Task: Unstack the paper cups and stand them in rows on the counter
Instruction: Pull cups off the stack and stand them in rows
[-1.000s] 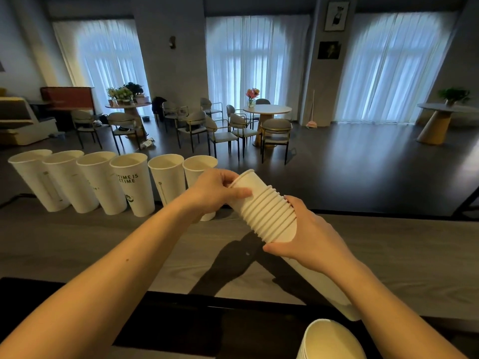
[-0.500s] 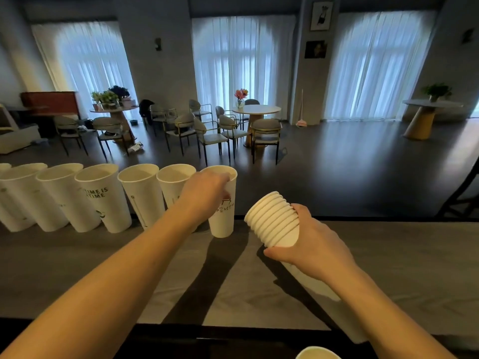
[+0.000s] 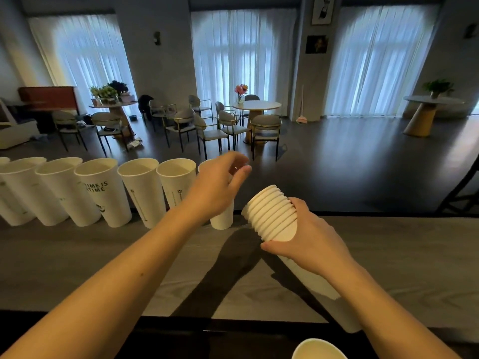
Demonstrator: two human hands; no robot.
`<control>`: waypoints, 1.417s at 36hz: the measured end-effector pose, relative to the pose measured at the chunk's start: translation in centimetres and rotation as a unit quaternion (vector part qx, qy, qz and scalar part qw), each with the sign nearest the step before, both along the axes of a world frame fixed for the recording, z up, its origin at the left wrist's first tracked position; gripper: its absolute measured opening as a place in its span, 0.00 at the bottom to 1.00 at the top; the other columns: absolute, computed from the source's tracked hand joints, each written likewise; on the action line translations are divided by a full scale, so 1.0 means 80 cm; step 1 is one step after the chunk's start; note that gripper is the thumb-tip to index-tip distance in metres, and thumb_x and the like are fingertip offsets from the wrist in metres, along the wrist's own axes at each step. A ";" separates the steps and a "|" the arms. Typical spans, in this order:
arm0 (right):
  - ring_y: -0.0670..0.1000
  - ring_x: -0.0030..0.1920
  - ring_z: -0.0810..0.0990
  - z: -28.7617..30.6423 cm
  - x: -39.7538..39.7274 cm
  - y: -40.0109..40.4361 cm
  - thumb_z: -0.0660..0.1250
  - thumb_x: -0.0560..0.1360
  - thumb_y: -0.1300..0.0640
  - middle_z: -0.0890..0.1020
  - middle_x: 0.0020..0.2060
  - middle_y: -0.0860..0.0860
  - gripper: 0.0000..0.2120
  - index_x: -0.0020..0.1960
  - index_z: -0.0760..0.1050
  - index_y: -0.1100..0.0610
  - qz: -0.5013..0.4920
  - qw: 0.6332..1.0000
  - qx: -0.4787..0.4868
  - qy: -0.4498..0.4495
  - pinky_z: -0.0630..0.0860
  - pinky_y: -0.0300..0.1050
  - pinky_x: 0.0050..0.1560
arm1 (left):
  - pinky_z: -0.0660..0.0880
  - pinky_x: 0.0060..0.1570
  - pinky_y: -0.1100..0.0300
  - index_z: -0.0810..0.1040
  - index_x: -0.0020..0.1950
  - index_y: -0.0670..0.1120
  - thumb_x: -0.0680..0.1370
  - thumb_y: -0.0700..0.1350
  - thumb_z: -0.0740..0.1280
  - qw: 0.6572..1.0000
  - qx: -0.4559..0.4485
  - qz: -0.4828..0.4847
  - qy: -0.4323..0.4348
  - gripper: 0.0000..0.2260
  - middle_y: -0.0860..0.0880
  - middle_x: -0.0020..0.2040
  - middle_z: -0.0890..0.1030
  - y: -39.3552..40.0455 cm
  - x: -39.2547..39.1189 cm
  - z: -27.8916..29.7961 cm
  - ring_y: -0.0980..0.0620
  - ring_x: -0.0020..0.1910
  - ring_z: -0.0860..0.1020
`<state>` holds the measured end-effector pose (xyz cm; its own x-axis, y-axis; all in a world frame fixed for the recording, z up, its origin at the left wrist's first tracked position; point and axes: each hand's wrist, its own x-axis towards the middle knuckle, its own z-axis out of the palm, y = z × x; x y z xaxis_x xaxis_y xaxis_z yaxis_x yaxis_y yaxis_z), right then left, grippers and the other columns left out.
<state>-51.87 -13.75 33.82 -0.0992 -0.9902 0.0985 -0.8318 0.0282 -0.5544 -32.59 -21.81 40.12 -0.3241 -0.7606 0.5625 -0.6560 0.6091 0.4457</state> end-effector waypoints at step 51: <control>0.50 0.55 0.77 -0.009 -0.085 0.024 0.77 0.59 0.33 0.74 0.60 0.46 0.51 0.74 0.53 0.40 -0.090 0.996 0.010 0.009 0.81 0.55 0.52 | 0.73 0.60 0.49 0.70 0.66 0.46 0.77 0.54 0.69 0.939 -0.071 0.100 -0.321 0.22 0.43 0.60 0.80 -0.046 -0.088 -0.032 0.44 0.58 0.78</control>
